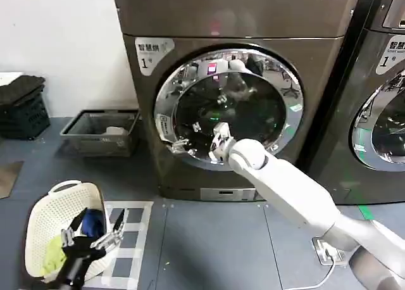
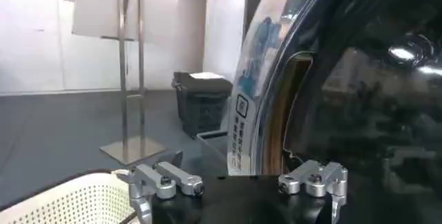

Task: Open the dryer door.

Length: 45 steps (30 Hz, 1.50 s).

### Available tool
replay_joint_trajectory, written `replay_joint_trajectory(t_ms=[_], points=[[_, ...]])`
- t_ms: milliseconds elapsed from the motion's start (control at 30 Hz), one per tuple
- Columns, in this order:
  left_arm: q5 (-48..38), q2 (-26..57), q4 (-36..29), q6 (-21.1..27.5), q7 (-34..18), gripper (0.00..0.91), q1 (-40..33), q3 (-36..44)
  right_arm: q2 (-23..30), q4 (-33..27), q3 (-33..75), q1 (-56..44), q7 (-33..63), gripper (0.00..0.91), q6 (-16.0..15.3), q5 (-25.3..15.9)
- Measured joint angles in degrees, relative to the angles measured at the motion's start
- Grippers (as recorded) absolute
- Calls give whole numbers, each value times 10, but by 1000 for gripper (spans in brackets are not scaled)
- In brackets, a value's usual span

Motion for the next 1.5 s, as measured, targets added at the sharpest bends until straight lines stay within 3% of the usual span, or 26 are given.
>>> replay_joint_trajectory(t_ms=[667, 1500], points=[[0, -2, 1, -2, 0, 907, 0, 0, 49, -57, -6, 12, -12, 907, 4, -17], [0, -2, 5, -3, 1, 907, -1, 1, 72, -100, -18, 29, -70, 907, 16, -17]])
